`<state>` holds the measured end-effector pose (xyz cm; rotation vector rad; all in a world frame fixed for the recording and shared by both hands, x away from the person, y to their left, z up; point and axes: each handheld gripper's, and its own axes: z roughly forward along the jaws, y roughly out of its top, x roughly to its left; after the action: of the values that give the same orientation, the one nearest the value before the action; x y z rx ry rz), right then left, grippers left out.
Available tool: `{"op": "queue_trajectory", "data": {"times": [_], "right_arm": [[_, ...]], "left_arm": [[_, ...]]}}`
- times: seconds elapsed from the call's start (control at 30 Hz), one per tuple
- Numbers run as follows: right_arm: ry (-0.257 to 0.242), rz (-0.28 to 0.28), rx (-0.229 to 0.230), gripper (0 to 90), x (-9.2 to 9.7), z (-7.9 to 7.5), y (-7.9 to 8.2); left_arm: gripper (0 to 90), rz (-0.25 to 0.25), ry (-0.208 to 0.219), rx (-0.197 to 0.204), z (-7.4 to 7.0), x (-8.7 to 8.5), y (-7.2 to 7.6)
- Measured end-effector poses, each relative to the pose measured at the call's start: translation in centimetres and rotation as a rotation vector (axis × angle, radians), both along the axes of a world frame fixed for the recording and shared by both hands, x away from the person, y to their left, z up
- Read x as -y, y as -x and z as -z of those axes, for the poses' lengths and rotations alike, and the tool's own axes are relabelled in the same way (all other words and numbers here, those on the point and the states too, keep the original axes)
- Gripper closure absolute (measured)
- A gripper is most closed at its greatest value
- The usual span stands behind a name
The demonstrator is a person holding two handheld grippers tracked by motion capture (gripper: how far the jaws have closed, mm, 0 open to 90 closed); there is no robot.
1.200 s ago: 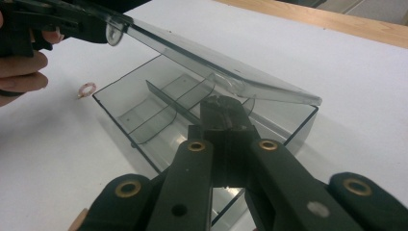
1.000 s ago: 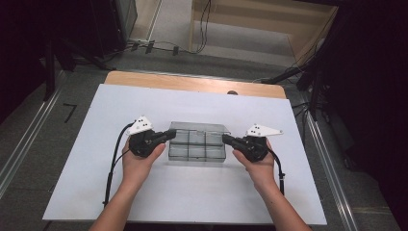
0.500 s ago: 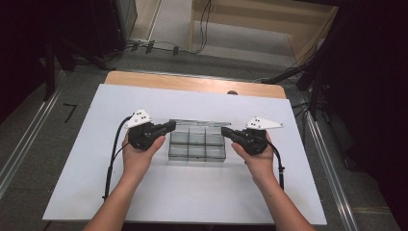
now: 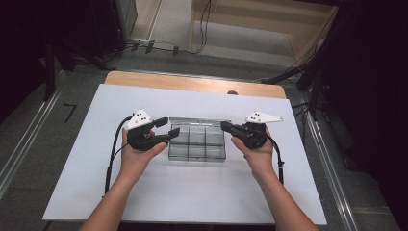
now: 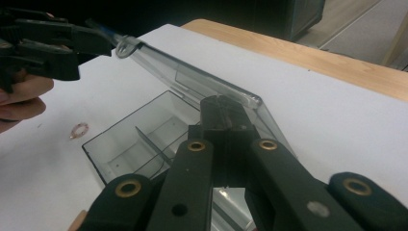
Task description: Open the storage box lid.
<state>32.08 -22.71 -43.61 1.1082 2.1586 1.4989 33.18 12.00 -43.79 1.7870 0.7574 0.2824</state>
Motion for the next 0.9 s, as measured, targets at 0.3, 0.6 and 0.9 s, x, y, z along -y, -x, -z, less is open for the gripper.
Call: {"op": "queue_trajectory", "data": {"times": [0.3, 0.6, 0.9], "right_arm": [[0.0, 0.002, 0.008, 87.6, -0.2, -0.3, -0.6], [-0.005, 0.012, 0.016, 87.6, -0.2, -0.6, -1.0], [0.01, 0.026, 0.053, 87.6, 0.0, -0.8, -1.5]], "left_arm": [[4.2, -0.047, 0.015, -0.026, 0.5, -0.2, -1.3], [4.0, -0.052, -0.035, -0.041, 1.5, 0.7, -3.8], [28.5, -0.04, -0.041, -0.025, 1.8, 1.7, -5.1]]}}
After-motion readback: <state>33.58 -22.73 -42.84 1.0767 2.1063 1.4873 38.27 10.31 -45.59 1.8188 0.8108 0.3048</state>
